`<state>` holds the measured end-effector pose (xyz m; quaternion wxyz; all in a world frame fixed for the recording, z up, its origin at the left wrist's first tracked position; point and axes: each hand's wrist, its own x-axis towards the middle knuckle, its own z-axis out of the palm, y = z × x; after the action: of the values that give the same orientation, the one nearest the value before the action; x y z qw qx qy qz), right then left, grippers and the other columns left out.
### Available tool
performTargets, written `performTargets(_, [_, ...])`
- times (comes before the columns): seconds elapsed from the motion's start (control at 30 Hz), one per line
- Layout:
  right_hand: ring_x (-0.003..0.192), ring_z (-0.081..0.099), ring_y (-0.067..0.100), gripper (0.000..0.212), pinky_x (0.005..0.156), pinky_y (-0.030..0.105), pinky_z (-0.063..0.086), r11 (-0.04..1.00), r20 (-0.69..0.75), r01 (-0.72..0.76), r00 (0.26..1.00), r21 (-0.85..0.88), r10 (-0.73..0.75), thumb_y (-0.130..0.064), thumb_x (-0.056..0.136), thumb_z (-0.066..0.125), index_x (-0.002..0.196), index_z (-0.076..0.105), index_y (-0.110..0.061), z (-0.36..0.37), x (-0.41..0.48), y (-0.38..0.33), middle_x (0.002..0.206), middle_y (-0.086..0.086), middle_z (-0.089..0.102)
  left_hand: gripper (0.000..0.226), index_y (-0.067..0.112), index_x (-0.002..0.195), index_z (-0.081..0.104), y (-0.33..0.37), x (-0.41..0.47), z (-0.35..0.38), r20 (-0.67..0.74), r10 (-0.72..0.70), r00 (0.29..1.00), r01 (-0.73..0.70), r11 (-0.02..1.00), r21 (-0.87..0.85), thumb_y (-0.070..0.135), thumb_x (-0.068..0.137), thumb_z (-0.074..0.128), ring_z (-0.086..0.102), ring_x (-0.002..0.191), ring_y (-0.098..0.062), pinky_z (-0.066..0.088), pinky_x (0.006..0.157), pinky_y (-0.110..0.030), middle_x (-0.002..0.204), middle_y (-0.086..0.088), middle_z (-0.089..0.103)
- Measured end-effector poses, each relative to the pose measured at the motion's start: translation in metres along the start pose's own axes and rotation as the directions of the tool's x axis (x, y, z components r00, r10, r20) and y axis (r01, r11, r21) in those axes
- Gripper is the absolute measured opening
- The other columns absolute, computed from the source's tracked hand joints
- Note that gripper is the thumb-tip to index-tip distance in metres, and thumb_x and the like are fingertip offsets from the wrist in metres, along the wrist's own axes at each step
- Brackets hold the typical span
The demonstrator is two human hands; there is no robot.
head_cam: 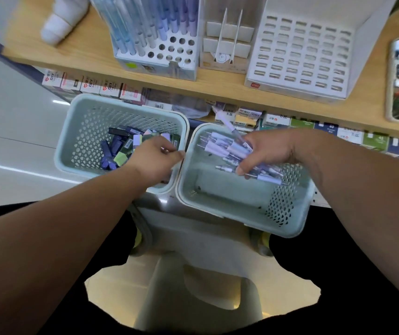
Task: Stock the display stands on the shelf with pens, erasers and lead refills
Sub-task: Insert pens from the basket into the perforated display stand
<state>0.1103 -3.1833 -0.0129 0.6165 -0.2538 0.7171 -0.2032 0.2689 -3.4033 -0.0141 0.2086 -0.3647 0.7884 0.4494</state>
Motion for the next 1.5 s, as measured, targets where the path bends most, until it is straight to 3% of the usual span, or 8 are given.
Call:
performTargets(0.17, [0.077, 0.069, 0.019, 0.018, 0.087, 0.038, 0.054, 0.989, -0.117, 0.135, 0.985, 0.068, -0.126, -0.018, 0.082, 0.082, 0.088, 0.067, -0.012, -0.008, -0.031, -0.054, 0.081, 0.005, 0.075, 0.024, 0.008, 0.097, 0.068, 0.041, -0.044, -0.040, 0.287, 0.026, 0.958, -0.044, 0.997, 0.057, 0.031, 0.092, 0.068, 0.063, 0.066, -0.017, 0.047, 0.059, -0.029, 0.098, -0.011, 0.075])
performTargets(0.27, [0.076, 0.068, 0.020, 0.018, 0.085, 0.040, 0.055, 0.955, -0.267, 0.249, 0.943, 0.160, -0.201, -0.015, 0.080, 0.083, 0.090, 0.068, -0.012, -0.010, -0.047, -0.099, 0.079, 0.004, 0.072, 0.027, 0.008, 0.103, 0.064, 0.073, -0.076, -0.072, 0.325, 0.091, 0.941, -0.066, 0.994, -0.086, 0.033, 0.095, 0.064, 0.061, 0.068, -0.025, 0.044, 0.059, -0.033, 0.100, -0.015, 0.073])
performTargets(0.5, [0.098, 0.072, 0.037, 0.048, 0.097, 0.054, 0.055, 0.775, -0.522, 0.486, 0.818, 0.404, -0.241, -0.015, 0.064, 0.085, 0.109, 0.071, -0.004, 0.003, -0.077, -0.192, 0.102, 0.019, 0.075, 0.018, 0.007, 0.091, 0.059, 0.118, -0.110, -0.122, 0.034, 0.250, 0.968, -0.191, 0.816, -0.545, 0.022, 0.101, 0.057, 0.059, 0.058, -0.023, 0.044, 0.053, -0.032, 0.078, -0.014, 0.065])
performTargets(0.63, [0.085, 0.071, 0.027, 0.019, 0.095, 0.051, 0.056, 0.724, -0.583, 0.518, 0.788, 0.456, -0.196, 0.000, 0.082, 0.075, 0.101, 0.073, -0.002, 0.007, -0.081, -0.205, 0.098, 0.020, 0.075, 0.016, 0.003, 0.094, 0.058, 0.118, -0.099, -0.126, 0.006, 0.299, 0.954, -0.232, 0.754, -0.615, 0.018, 0.101, 0.057, 0.058, 0.056, -0.021, 0.044, 0.054, -0.033, 0.067, -0.011, 0.063])
performTargets(0.97, [0.100, 0.073, 0.033, 0.040, 0.099, 0.050, 0.053, 0.590, -0.519, 0.451, 0.853, 0.669, -0.063, -0.010, 0.073, 0.077, 0.113, 0.073, -0.012, -0.034, -0.061, -0.206, 0.104, 0.013, 0.077, 0.015, 0.006, 0.099, 0.061, 0.138, -0.042, -0.146, 0.110, 0.350, 0.930, -0.199, 0.734, -0.650, 0.021, 0.099, 0.060, 0.057, 0.059, -0.021, 0.043, 0.055, -0.031, 0.079, -0.013, 0.063])
performTargets(1.17, [0.066, 0.073, 0.014, 0.034, 0.061, 0.026, 0.058, 0.591, -0.485, 0.416, 0.873, 0.691, -0.046, -0.011, 0.068, 0.075, 0.102, 0.071, -0.013, -0.047, -0.068, -0.203, 0.076, 0.003, 0.076, 0.036, -0.014, 0.107, 0.056, 0.136, -0.015, -0.155, -0.043, 0.291, 0.956, -0.249, 0.724, -0.643, 0.020, 0.096, 0.064, 0.058, 0.056, -0.021, 0.041, 0.055, -0.032, 0.093, -0.014, 0.066])
performTargets(1.33, [0.066, 0.073, 0.016, 0.024, 0.062, 0.028, 0.058, 0.606, -0.493, 0.377, 0.870, 0.700, 0.028, -0.008, 0.077, 0.078, 0.099, 0.071, -0.010, -0.050, -0.069, -0.196, 0.078, 0.007, 0.075, 0.022, -0.002, 0.103, 0.063, 0.135, -0.007, -0.161, -0.169, 0.242, 0.955, -0.295, 0.745, -0.598, 0.018, 0.103, 0.054, 0.062, 0.061, -0.024, 0.048, 0.059, -0.033, 0.091, -0.013, 0.075])
performTargets(1.5, [0.069, 0.073, 0.019, 0.025, 0.070, 0.032, 0.058, 0.668, -0.556, 0.369, 0.827, 0.646, 0.081, -0.008, 0.081, 0.078, 0.104, 0.069, -0.011, -0.048, -0.072, -0.194, 0.084, 0.010, 0.076, 0.026, 0.017, 0.081, 0.056, 0.143, -0.006, -0.157, -0.343, 0.275, 0.898, -0.423, 0.754, -0.503, 0.023, 0.105, 0.048, 0.043, 0.058, -0.015, 0.038, 0.065, -0.035, 0.072, -0.003, 0.061])
